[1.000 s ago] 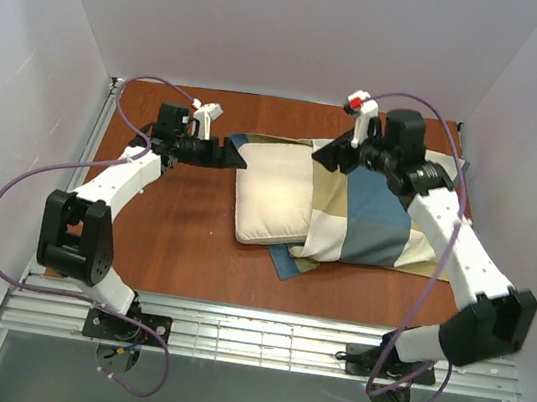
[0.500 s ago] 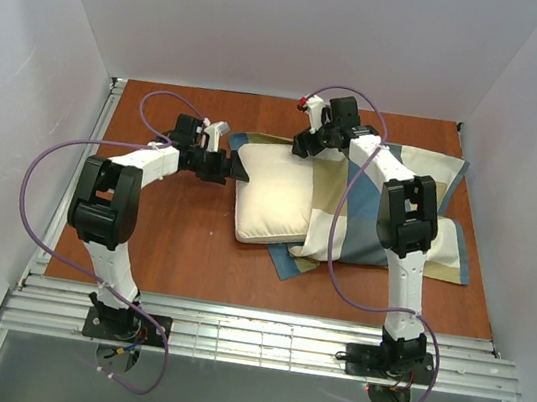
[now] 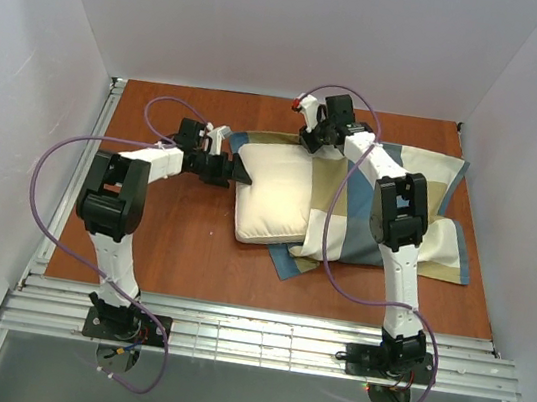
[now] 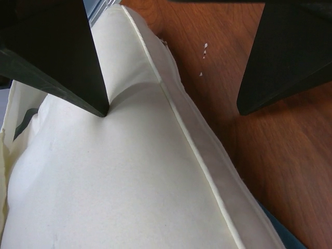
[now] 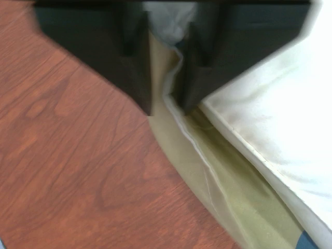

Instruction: Put the pillow into the pillowcase

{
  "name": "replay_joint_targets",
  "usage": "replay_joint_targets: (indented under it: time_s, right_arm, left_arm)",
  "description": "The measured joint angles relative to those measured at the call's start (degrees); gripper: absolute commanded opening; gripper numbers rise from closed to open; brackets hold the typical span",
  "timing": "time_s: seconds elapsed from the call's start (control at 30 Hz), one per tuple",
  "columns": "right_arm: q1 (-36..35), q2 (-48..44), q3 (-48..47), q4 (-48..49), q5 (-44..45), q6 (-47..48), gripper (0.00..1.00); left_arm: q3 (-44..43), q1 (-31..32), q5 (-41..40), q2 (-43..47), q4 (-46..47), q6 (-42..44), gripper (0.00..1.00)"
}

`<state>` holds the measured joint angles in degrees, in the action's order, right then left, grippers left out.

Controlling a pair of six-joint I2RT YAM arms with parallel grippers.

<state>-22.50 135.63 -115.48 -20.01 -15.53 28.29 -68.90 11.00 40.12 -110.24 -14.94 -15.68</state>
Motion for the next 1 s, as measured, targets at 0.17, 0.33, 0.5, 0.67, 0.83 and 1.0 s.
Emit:
replay_joint_targets:
  time_s: [0.17, 0.33, 0.5, 0.67, 0.83, 1.0]
  right_arm:
    - [0.0, 2.1, -4.5, -3.9, -1.4, 2.5, 0.01]
    - [0.3, 1.9, -4.9, -6.1, -4.5, 2.4, 0.01]
    - [0.9, -2.6, -4.7, -8.3, -11.3, -3.0, 0.01]
    - [0.9, -12.4, -4.0, -8.8, -16.7, -10.4, 0.01]
    - [-1.6, -21.6, 0.7, -5.9, -21.3, -19.9, 0.01]
    - [-6.2, -28.2, 15.5, 3.2, -20.7, -29.2, 0.01]
  left_arm:
    - [-2.0, 0.5, 2.0, -3.0, 0.5, -0.6, 0.80]
    - [-4.0, 2.1, 3.7, -3.8, 1.5, -1.2, 0.22]
    - [-4.1, 3.2, 5.9, -3.5, 4.4, -2.1, 0.00]
    - [-2.5, 4.5, 10.5, -0.8, 9.6, -2.4, 0.00]
    - [0.1, 8.5, 17.3, 3.1, 20.1, -5.7, 0.00]
    - [3.7, 12.2, 23.3, 4.0, 33.8, -13.8, 0.00]
